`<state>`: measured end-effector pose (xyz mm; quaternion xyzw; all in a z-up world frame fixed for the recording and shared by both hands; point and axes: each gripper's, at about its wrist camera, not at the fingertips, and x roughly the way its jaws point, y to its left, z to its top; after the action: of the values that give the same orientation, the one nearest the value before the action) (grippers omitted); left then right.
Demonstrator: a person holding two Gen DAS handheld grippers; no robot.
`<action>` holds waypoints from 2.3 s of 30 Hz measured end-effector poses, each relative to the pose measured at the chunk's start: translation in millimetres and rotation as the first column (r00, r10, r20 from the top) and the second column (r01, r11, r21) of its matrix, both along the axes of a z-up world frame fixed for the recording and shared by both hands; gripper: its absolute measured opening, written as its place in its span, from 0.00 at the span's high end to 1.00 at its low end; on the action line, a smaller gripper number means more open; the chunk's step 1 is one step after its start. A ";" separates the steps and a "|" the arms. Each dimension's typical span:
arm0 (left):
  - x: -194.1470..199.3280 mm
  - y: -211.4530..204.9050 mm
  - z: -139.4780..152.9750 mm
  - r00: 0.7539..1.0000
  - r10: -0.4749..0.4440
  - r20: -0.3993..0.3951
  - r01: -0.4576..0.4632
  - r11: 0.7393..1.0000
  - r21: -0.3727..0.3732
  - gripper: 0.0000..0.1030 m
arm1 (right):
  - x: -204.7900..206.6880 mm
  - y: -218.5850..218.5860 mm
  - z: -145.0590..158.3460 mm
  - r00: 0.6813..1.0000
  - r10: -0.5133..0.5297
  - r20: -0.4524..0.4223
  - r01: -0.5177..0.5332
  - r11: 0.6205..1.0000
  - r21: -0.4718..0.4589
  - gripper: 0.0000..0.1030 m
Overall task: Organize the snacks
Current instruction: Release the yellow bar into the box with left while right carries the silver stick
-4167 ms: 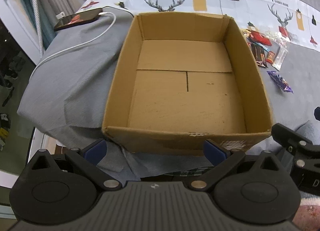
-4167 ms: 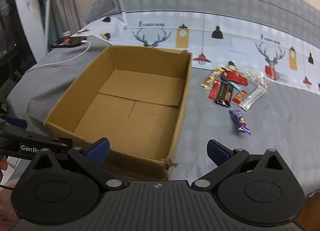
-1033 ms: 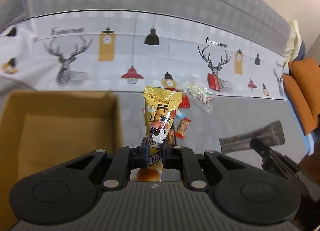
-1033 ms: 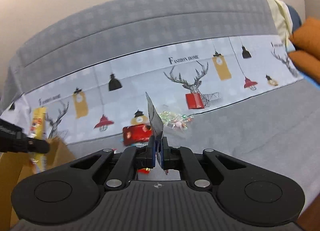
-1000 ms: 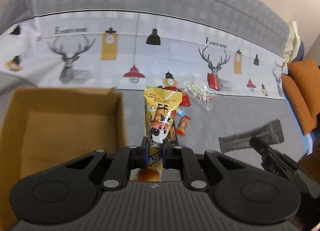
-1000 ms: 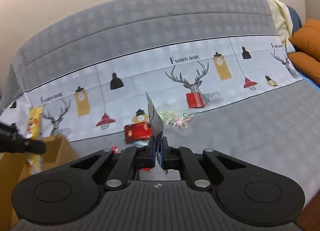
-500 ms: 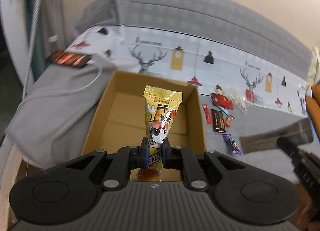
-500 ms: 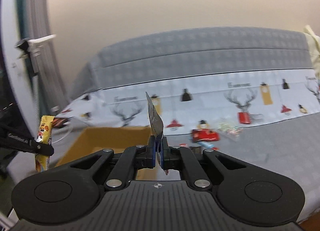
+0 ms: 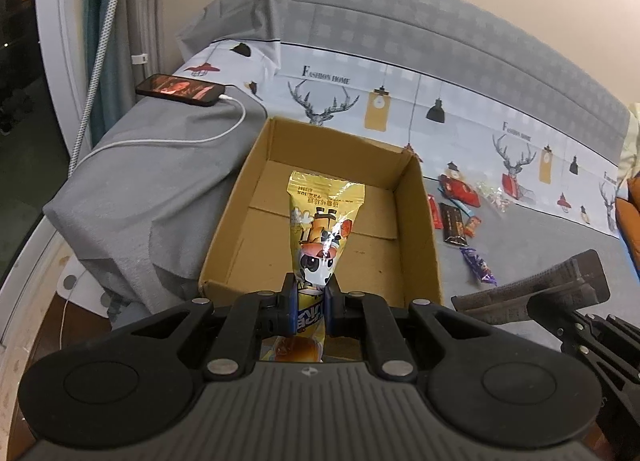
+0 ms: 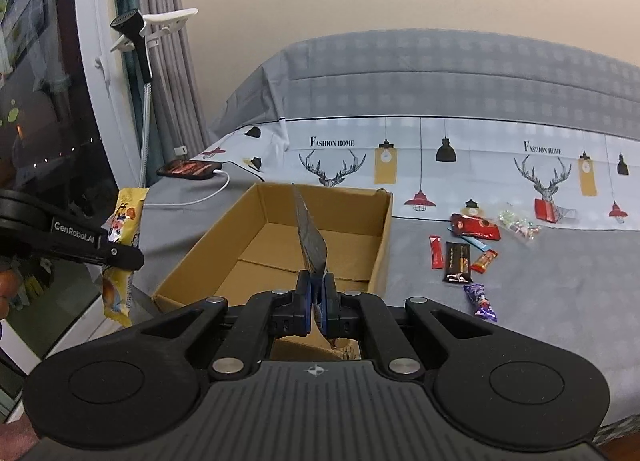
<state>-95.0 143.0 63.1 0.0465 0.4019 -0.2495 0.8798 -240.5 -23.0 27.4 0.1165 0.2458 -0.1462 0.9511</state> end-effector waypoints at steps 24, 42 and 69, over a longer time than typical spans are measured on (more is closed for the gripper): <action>39.7 -5.5 -25.3 0.999 -0.002 -0.041 0.004 1.000 0.031 0.87 | 50.4 -2.3 -9.2 0.994 0.041 -0.102 -0.041 0.999 0.000 0.95; 91.9 -40.9 -42.1 0.998 -0.009 -0.056 0.013 0.997 0.074 0.87 | 109.1 -16.0 -26.5 0.983 0.069 -0.169 -0.064 0.997 0.035 0.95; 162.7 -77.2 -119.5 0.985 -0.007 -0.170 0.041 0.979 0.197 0.87 | 193.6 -37.7 -83.9 0.944 0.122 -0.306 -0.075 0.984 0.160 0.95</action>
<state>67.7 65.8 -56.4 0.1183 0.4974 -0.2214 0.8304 -46.9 -60.7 -56.5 0.1484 0.4099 -0.0967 0.8948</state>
